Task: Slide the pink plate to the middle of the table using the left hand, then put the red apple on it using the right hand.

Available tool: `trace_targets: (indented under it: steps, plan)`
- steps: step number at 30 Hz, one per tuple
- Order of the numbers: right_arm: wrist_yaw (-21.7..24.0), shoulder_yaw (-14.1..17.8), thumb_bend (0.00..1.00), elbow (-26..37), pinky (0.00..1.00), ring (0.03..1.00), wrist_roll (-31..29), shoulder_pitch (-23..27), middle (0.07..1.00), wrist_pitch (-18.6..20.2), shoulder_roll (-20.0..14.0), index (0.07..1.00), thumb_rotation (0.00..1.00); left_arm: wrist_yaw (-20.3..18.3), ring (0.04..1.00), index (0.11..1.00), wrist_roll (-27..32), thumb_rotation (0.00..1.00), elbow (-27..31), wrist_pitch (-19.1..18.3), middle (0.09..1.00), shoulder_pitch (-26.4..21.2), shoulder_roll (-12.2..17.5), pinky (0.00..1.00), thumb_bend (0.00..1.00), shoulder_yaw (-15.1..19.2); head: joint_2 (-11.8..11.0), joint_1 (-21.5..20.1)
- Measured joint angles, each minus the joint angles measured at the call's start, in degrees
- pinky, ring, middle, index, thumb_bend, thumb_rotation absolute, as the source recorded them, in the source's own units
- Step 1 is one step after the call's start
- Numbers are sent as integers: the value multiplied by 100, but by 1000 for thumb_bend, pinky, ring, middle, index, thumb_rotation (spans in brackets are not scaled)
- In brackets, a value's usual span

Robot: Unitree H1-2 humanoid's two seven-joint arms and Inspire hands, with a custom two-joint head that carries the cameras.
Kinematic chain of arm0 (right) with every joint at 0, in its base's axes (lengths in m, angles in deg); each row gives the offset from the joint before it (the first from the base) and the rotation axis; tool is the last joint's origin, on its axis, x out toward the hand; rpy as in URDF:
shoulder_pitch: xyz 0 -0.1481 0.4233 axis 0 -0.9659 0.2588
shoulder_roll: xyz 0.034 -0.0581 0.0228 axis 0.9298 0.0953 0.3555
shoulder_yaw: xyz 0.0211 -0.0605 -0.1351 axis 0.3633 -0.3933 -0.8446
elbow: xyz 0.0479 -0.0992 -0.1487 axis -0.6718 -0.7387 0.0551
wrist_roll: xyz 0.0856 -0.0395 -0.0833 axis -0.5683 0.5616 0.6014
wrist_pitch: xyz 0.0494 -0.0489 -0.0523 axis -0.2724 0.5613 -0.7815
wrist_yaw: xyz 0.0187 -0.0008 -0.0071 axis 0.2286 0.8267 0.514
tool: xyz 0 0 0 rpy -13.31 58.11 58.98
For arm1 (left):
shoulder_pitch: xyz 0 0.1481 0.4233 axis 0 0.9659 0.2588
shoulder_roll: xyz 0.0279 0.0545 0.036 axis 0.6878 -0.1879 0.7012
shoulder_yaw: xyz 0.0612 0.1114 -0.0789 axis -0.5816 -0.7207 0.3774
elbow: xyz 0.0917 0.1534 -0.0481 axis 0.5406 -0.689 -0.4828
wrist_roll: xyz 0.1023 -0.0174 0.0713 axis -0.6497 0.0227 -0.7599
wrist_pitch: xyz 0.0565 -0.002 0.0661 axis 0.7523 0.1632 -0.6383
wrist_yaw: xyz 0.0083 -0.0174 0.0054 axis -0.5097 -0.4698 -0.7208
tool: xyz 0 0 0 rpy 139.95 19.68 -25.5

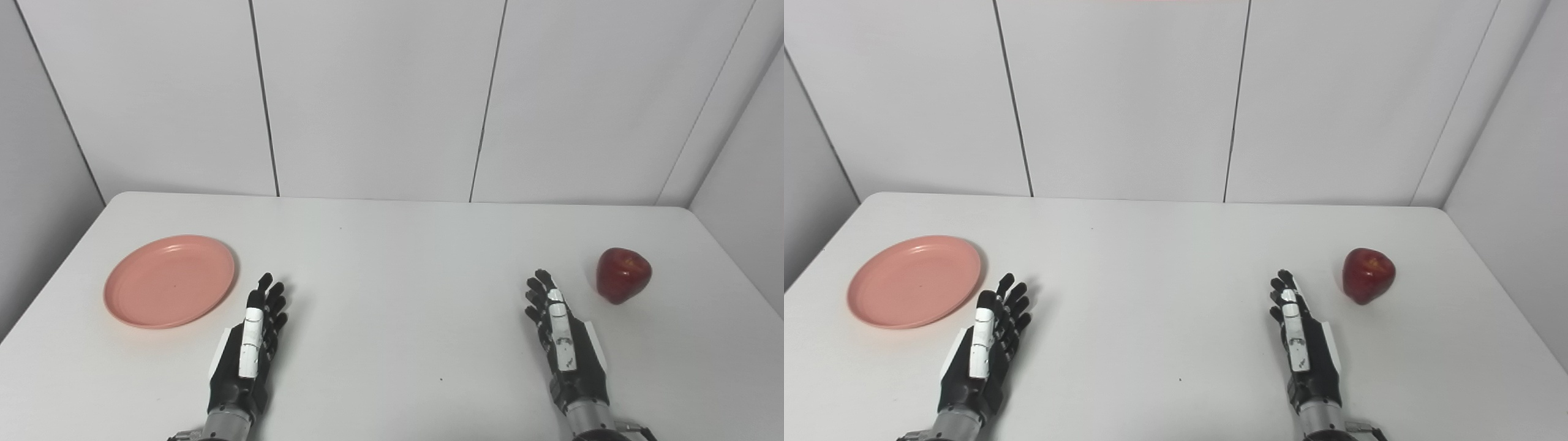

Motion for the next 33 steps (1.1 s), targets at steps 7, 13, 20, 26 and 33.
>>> trace_targets:
  steps: [7,13,20,26,33]
  plan:
    - [2,-1,845,1,1000,942,-3,0,926,0,1,933,1000,-1,999,1000,2,1000,2,-10,983,0,0,1000,738,4,9,0]
    - [3,-1,850,1,1000,937,-1,0,925,0,1,936,1000,-1,997,999,2,1000,4,-20,980,-1,0,1000,742,8,9,-9]
    - [4,-1,847,1,998,939,-1,0,928,0,3,934,1000,-2,996,999,2,1000,10,-34,980,-1,1,1000,750,12,9,-9]
    - [7,0,857,1,993,935,-5,0,925,1,8,932,1000,-8,998,1000,4,1000,8,-34,984,-2,3,1000,754,23,18,-44]
    - [7,2,855,1,997,940,-8,0,928,1,11,930,1000,-11,988,995,2,1000,8,-34,972,-2,4,1000,757,28,18,-35]
